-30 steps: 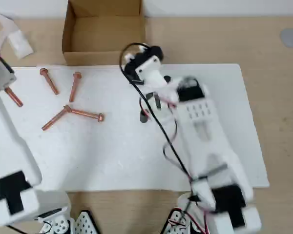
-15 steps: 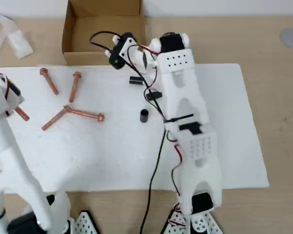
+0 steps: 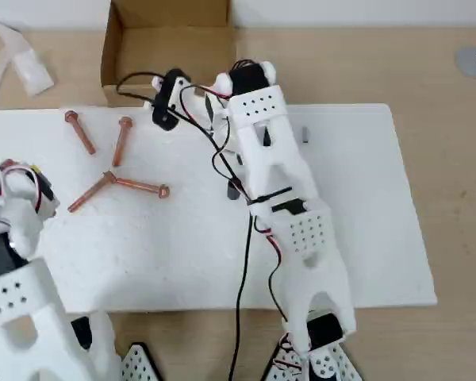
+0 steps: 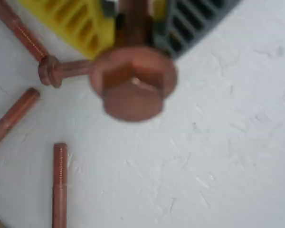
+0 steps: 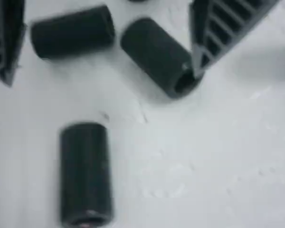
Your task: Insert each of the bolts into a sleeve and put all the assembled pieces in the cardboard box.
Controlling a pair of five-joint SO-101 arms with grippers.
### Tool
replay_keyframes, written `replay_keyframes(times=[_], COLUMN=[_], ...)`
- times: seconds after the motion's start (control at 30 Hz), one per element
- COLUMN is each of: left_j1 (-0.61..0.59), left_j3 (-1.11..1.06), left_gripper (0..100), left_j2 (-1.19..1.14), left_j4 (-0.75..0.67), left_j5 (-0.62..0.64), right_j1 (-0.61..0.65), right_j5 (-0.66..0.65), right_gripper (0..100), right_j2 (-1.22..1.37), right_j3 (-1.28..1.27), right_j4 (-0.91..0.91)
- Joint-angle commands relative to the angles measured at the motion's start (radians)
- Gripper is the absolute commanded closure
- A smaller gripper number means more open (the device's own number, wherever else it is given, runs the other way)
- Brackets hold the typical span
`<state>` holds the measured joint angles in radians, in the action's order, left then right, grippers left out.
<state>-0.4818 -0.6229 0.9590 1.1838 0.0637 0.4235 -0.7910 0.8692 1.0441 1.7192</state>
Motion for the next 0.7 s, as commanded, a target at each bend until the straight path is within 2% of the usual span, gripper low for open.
replay_keyframes(times=[0.0, 0.17, 0.27, 0.43, 0.67], left_j1=[-0.006, 0.002, 0.041, 0.083, 0.086], left_j3=[-0.083, -0.183, -0.219, -0.288, -0.377], left_gripper=[99, 99, 99, 99, 99], left_j2=[0.097, 0.229, 0.309, 0.441, 0.578], left_j4=[-0.058, -0.075, -0.069, -0.064, -0.064], left_j5=[-0.006, -0.015, -0.064, -0.071, -0.071], right_j1=[0.015, 0.01, 0.01, 0.004, -0.028], right_j5=[-0.018, -0.017, -0.017, -0.017, -0.018], right_gripper=[71.2, 71.2, 71.1, 71.1, 71.3], right_j2=[0.036, 0.113, 0.134, 0.171, 0.223], right_j3=[0.028, 0.028, 0.028, 0.028, 0.038], right_j4=[-0.046, -0.114, -0.16, -0.229, -0.235])
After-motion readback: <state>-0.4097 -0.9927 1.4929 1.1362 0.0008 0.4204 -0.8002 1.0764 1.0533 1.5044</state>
